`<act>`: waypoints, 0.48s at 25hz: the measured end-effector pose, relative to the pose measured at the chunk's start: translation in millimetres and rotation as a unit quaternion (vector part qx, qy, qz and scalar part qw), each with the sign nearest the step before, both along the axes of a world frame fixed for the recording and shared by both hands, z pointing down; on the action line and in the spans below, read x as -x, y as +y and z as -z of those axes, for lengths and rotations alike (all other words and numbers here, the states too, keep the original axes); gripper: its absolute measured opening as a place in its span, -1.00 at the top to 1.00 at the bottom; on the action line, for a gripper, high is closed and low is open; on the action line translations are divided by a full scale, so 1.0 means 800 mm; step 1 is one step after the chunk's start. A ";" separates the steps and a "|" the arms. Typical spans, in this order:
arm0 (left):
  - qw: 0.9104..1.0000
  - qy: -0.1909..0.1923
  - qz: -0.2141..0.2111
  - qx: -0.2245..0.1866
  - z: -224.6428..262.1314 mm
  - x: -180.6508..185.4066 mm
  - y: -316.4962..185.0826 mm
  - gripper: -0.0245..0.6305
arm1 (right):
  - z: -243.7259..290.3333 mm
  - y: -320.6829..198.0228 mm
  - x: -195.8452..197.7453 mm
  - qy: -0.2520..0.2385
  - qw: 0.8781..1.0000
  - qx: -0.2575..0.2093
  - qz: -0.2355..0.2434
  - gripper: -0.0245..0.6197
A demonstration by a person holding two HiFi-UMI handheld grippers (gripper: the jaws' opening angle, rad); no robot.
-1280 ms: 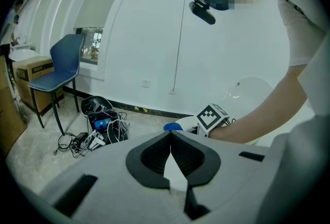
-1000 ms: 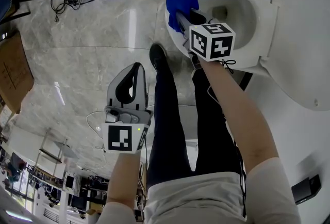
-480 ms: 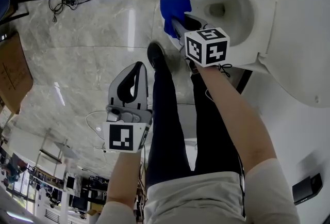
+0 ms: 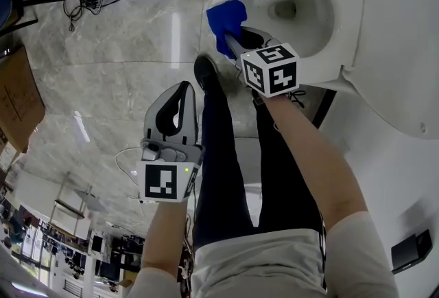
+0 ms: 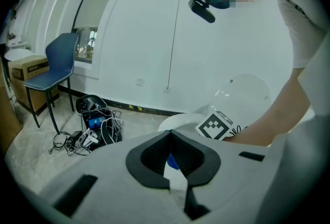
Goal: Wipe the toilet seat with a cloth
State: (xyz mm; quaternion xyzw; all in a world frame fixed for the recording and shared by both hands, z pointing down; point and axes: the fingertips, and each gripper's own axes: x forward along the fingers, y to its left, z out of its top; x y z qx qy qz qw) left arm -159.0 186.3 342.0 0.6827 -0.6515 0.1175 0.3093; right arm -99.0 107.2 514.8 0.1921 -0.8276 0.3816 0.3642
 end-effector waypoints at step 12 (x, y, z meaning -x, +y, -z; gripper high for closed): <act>1.000 0.001 -0.014 0.003 -0.006 -0.033 -0.010 0.90 | 0.002 0.017 -0.021 -0.004 0.999 -0.016 0.046 0.75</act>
